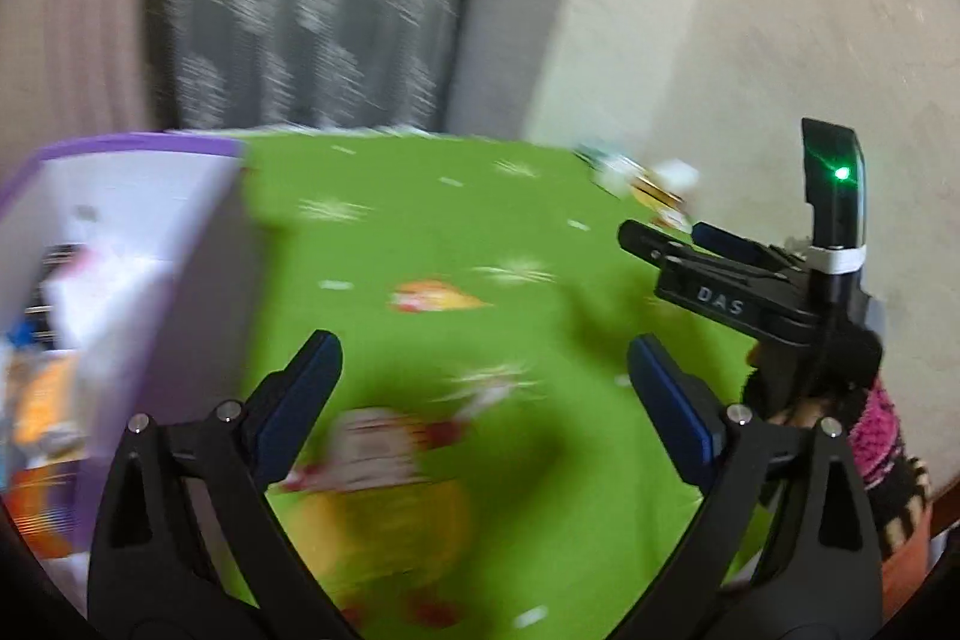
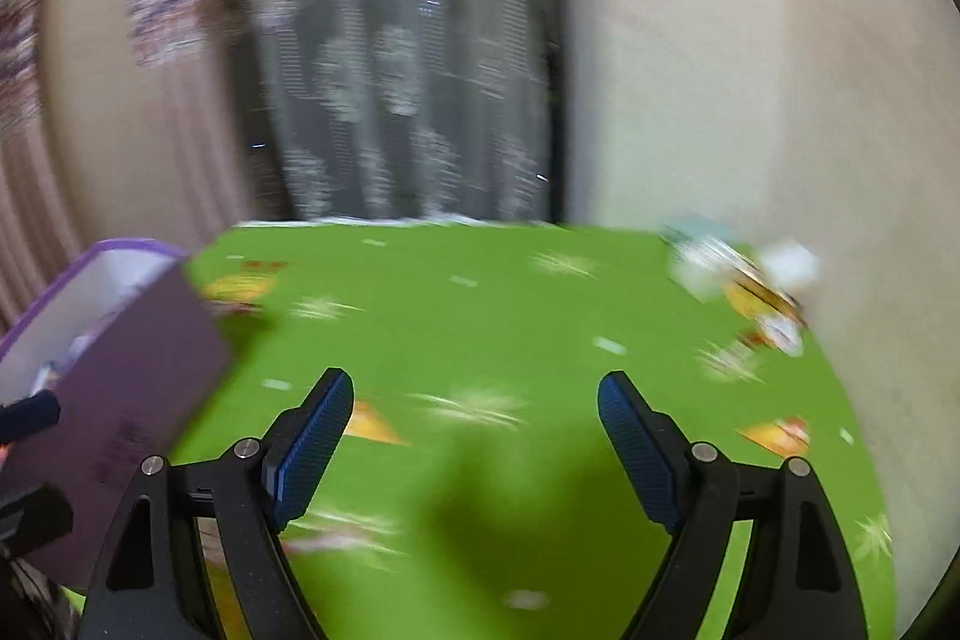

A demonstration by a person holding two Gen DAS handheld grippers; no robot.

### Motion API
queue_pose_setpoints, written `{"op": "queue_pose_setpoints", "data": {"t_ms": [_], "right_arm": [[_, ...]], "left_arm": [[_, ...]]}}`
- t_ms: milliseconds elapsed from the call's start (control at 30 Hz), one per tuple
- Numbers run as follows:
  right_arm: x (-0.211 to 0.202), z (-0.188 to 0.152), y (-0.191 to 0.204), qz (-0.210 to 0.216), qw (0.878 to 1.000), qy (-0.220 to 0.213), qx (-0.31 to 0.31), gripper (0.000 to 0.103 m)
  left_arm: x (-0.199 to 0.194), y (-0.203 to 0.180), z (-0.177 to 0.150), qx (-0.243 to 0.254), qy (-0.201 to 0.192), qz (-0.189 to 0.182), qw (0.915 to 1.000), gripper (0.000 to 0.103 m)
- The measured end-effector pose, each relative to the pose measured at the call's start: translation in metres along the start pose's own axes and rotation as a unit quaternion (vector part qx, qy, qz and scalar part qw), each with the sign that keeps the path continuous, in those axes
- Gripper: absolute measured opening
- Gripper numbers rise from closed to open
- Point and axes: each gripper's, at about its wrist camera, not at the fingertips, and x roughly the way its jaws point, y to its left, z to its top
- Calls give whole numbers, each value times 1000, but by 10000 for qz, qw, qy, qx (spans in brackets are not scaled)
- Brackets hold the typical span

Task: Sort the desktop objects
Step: 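Grasp the white foam block with the right gripper while the left grasps a white medicine box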

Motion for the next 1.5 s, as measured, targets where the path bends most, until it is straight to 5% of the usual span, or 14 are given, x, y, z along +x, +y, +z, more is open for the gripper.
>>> {"op": "queue_pose_setpoints", "data": {"t_ms": [200, 400, 700, 900, 967, 1067, 1100, 1133, 1167, 1233, 1500], "right_arm": [[22, 10, -108, -680, 9938, 60, 880, 84], [53, 39, -167, -1085, 9888, 33, 1024, 84], [144, 101, -203, -1694, 9809, 884, -365, 84], [196, 104, -201, -2340, 9496, 1592, -1349, 72], [208, 101, -200, -2602, 9380, 1733, -1497, 68], [218, 101, -201, -2818, 9304, 1828, -1465, 59], [220, 101, -200, -2820, 9303, 1845, -1449, 59], [221, 99, -200, -2763, 9323, 1843, -1435, 59], [220, 97, -200, -2715, 9352, 1800, -1389, 58], [213, 91, -197, -2604, 9416, 1700, -1294, 58], [151, 65, -164, -2029, 9673, 1137, -1012, 58]], "left_arm": [[108, -43, 39, 396, 223, 81, 9989, 97], [214, -76, 73, 671, 662, -119, 9955, 97], [323, -116, 127, 1178, 943, -219, 9883, 97], [376, -138, 148, 2037, 1114, -182, 9725, 97], [395, -136, 151, 1912, 1540, -325, 9688, 97], [403, -140, 154, 1967, 1649, -308, 9660, 98], [402, -141, 154, 1984, 1639, -327, 9658, 96], [398, -143, 153, 2017, 1559, -382, 9662, 76], [391, -146, 151, 2074, 1451, -496, 9662, 31], [381, -143, 148, 1976, 1425, -401, 9690, 5], [333, -103, 125, 1310, 1454, -684, 9783, 1]]}}
